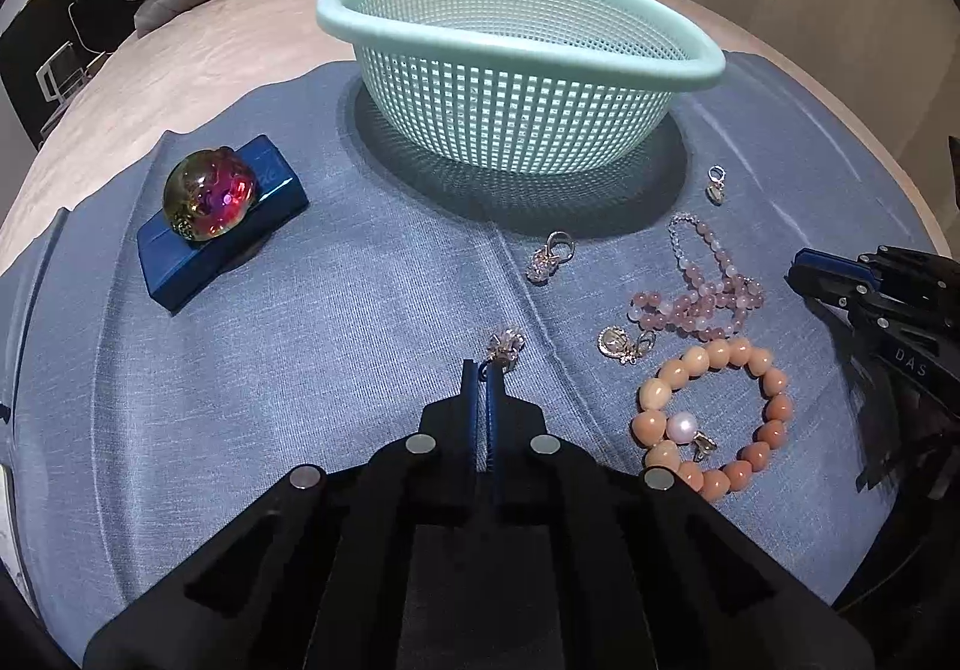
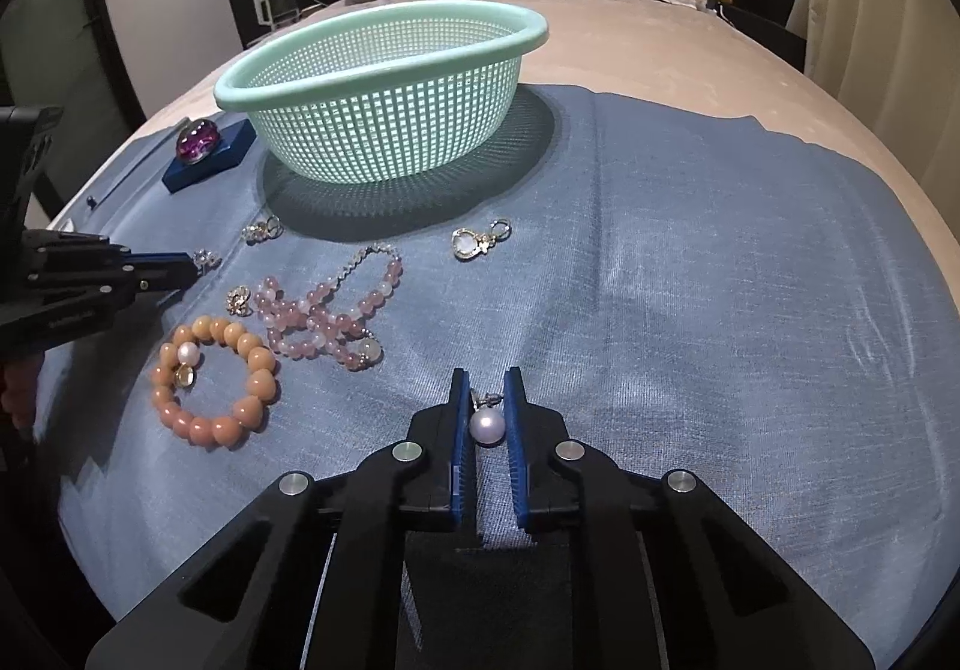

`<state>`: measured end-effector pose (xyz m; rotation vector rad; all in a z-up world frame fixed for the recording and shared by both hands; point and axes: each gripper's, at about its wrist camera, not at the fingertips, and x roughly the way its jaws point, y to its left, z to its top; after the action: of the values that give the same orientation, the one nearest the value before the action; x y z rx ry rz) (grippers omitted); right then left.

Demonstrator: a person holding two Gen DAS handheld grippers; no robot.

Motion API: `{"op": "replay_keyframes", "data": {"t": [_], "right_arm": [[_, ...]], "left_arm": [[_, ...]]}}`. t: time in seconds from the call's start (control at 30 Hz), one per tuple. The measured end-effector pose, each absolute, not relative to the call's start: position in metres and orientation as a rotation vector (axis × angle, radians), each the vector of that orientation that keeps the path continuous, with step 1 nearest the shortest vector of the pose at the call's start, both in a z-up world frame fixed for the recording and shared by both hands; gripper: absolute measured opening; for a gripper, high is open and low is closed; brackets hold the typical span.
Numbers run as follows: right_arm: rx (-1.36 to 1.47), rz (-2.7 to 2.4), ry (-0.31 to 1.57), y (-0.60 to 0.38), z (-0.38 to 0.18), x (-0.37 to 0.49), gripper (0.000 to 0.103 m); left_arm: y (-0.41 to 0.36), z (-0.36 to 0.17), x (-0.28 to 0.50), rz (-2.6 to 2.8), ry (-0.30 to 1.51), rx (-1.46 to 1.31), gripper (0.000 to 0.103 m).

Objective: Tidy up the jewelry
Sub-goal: 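Carry both earrings over the basket and open both tools to drop them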

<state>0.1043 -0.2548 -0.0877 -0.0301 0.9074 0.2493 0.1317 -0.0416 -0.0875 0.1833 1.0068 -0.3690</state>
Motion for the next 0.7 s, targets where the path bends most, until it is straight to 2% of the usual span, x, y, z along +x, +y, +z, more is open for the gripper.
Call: {"op": "replay_keyframes", "data": {"t": [0.3,0.7], "right_arm": [[-0.026,0.284,0.879,-0.253,-0.069,0.089,0.011],[-0.061,0.29,0.755,-0.255,-0.007,0.074,0.011]], "left_arm": [[-0.037,-0.07,0.118,-0.382,1.004,0.185,0.002],[-0.041,-0.007,0.096,-0.412,0.888,0.215,0.002]]}}
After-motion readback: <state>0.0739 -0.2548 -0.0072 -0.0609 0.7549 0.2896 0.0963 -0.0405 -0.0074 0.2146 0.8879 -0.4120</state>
